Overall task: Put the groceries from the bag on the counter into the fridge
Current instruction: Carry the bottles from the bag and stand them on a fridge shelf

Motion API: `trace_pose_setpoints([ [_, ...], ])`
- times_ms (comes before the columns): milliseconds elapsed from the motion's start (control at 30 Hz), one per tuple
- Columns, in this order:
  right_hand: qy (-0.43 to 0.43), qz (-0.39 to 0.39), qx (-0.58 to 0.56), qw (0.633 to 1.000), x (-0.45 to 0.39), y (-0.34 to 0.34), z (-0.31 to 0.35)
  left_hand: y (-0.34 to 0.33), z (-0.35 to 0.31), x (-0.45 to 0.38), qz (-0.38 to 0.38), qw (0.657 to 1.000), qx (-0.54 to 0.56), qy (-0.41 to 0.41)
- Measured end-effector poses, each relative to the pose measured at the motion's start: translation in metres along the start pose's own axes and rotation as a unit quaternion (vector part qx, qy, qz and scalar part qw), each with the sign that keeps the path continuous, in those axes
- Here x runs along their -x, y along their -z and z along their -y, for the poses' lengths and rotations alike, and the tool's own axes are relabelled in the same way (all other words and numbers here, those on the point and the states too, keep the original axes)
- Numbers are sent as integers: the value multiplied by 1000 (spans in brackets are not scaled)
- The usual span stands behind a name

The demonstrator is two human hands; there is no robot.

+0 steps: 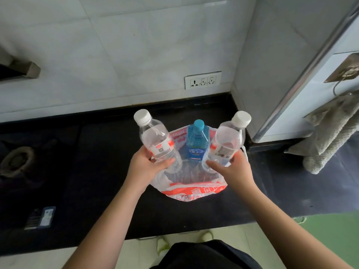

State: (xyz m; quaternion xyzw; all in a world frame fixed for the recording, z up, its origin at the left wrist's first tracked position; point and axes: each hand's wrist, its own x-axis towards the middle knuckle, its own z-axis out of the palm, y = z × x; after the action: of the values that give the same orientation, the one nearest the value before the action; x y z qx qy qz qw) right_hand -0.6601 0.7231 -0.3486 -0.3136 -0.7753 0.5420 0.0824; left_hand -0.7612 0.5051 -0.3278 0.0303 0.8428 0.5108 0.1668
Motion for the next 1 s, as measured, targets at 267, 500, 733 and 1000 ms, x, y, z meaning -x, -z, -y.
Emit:
trace_pose_setpoints([
  [267,38,46,-120,991,35,14,23,22,-2,38,42,992,109,-41],
  [500,31,96,-314,944,78,-2,41,62,8,72,145,942,293,-77],
  [733,60,137,-297,943,119,-34,61,112,37,111,135,909,393,-25],
  [1000,51,206,-302,929,157,-71,73,156,58,147,95,926,366,-23],
])
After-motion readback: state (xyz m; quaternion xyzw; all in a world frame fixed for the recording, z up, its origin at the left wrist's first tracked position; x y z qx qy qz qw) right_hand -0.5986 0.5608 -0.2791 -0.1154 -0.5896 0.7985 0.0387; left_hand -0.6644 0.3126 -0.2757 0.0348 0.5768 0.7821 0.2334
